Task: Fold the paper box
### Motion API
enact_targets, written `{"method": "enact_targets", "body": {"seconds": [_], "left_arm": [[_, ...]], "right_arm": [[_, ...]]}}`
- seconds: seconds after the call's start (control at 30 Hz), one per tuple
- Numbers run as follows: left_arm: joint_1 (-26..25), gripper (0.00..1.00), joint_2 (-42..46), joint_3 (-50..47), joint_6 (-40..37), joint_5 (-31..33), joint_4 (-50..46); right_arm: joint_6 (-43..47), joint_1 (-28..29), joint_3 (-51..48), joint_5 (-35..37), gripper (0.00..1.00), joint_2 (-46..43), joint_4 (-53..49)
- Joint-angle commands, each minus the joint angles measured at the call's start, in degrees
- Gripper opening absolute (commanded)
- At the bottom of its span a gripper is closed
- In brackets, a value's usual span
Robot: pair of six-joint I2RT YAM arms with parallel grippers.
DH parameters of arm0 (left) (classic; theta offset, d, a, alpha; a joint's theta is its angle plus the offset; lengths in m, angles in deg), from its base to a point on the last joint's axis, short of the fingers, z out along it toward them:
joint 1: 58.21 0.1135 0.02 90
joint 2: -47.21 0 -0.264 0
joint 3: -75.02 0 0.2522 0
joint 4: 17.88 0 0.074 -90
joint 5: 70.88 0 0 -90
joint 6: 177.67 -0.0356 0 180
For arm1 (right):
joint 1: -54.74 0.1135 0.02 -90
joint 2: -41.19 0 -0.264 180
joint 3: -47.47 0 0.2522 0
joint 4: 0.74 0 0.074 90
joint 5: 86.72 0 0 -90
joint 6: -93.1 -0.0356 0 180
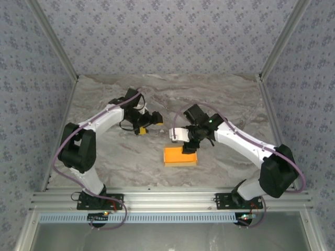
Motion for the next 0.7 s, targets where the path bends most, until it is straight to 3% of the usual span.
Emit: {"method": "enact_targets", "body": {"seconds": [0.0, 0.3, 0.53, 0.67], "left_arm": [[0.39, 0.95, 3.09, -1.33, -1.31, 1.37, 0.79], [-3.45, 0.91, 6.42, -7.43, -2.28, 9.6, 4.08], [-12.0, 0.81, 6.27, -9.9, -5.01, 17.12, 3.55], [-13.89, 0.81, 6.0, -13.77, -5.25, 17.58, 3.31]], "right_arm": [[-0.63, 4.3, -3.59, 2.08, 0.64, -3.77, -0.79], [-6.44, 12.24, -13.05, 8.02, 0.72, -9.57, 2.9], [-12.21, 10.84, -14.6, 1.18, 0.75, -20.75, 6.02], [-27.06, 7.36, -15.72, -0.57, 0.78, -28.31, 13.79]]}}
